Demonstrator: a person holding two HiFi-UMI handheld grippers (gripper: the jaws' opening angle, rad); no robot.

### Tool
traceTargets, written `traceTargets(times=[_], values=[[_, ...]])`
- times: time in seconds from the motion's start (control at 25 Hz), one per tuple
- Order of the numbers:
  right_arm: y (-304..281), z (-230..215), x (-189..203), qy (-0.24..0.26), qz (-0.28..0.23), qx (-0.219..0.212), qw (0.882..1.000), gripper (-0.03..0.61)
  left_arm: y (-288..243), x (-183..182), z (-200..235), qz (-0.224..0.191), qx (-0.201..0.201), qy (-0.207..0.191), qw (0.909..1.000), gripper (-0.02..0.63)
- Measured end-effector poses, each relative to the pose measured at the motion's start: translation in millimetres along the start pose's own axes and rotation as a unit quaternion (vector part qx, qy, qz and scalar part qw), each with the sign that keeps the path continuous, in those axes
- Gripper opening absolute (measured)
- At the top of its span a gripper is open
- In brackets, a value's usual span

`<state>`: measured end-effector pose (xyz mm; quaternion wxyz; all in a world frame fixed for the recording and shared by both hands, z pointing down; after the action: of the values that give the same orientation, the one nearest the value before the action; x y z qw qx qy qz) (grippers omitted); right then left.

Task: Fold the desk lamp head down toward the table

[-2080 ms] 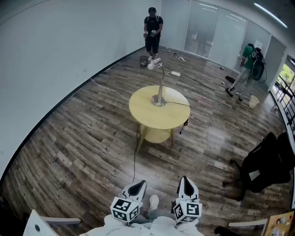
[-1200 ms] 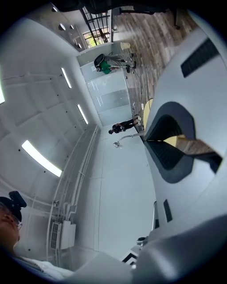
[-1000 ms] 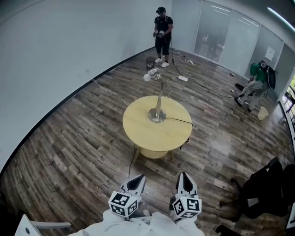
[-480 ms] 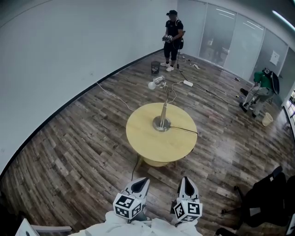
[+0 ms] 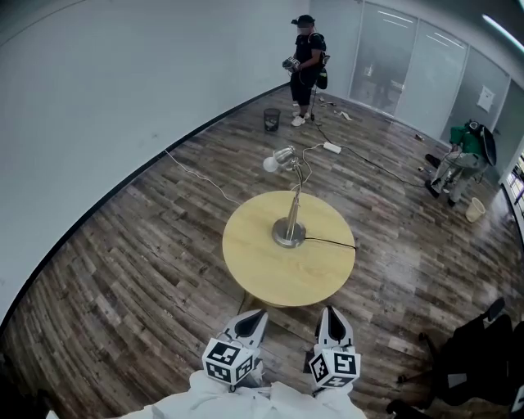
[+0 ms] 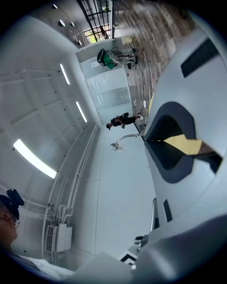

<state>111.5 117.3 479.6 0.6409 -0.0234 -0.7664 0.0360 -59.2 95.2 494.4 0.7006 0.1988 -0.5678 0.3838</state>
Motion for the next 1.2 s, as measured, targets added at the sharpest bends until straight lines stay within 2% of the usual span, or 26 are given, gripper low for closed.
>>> traceTargets(times=[0.36, 0.52, 0.96, 1.2], values=[[-57.6, 1.3, -7.5, 0.001, -0.008, 0.019, 1.000, 0.012, -44.3, -19.8, 46.9, 0.001, 0.022, -0.008, 0.9997, -0.002], [-79.4, 4.7, -6.9, -0.005, -0.004, 0.028, 1.000, 0.012, -57.4, -23.5, 67.3, 0.007, 0.029, 0.001, 0.9996, -0.002], [-117.2, 7.3, -13.4, -0.008, 0.000, 0.043, 0.999, 0.012, -81.4, -31.5, 98.2, 0.029, 0.048, 0.012, 0.9983, -0.002], [-134.3, 2.8, -11.3, -0.010, 0.008, 0.040, 0.999, 0.012, -95.8, -32.3, 110.3, 0.034, 0.045, 0.011, 0.9984, -0.002]])
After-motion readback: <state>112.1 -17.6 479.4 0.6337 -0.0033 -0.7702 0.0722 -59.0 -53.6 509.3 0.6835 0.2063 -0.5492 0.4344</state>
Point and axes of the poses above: the fingertips, and each gripper's own axes: y backward along the fingers, z to its left, x out of its underside, the point moved 3 cm from there along y, backward along the fingers, and after that the axes turned 4 degrees about x, right-handed, at the moved point
